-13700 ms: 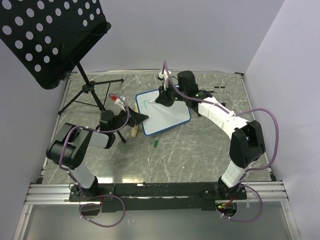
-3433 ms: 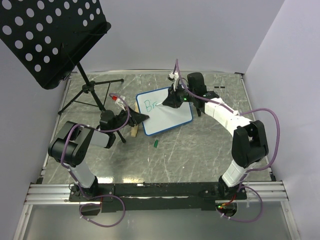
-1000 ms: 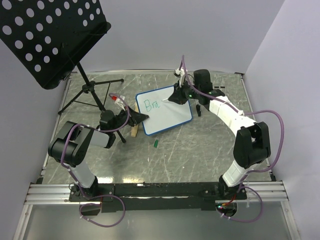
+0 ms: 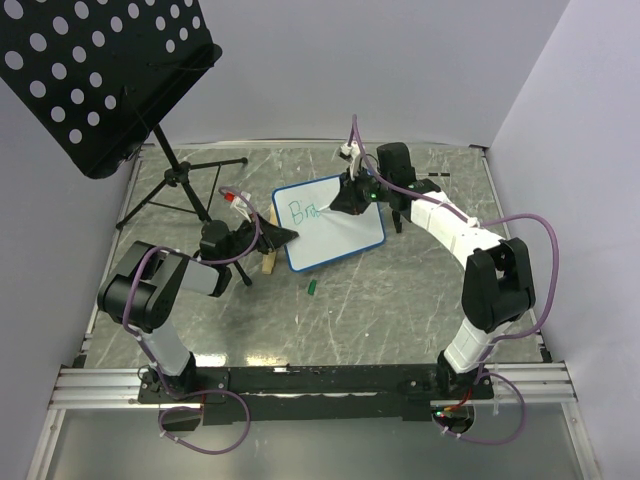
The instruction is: Write a sentence on the whiteboard
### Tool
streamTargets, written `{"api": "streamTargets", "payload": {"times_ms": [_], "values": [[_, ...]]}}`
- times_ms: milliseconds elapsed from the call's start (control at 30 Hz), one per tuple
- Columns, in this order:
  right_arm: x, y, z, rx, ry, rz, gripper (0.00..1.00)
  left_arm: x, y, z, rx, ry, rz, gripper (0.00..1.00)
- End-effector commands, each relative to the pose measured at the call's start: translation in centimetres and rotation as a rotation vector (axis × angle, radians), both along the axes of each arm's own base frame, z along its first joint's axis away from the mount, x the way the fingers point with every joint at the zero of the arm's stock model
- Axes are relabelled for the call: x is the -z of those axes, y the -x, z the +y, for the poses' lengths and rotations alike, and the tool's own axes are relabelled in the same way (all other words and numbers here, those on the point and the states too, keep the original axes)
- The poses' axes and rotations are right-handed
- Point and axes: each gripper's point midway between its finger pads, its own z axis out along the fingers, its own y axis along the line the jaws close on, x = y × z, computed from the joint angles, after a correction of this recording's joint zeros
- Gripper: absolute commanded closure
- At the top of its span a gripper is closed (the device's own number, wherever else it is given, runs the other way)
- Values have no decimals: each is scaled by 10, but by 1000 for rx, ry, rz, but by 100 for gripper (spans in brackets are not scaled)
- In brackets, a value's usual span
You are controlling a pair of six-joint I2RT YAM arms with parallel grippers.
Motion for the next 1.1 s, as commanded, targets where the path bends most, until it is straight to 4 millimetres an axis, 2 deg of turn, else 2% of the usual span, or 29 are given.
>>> {"api": "streamTargets", "payload": {"times_ms": [0, 133, 733, 1067], "values": [[-42, -10, 5, -6, -52, -112, 100, -56, 2, -3, 25, 85, -225, 99], [-45, -12, 4, 1, -53, -117, 100, -56, 1, -3, 24, 87, -225, 99], [-31, -20, -5, 35, -29, -92, 100, -56, 2, -3, 25, 86, -226, 99], [-16, -14, -7, 16, 3, -67, 100, -57, 1, -3, 20, 87, -230, 99]]}}
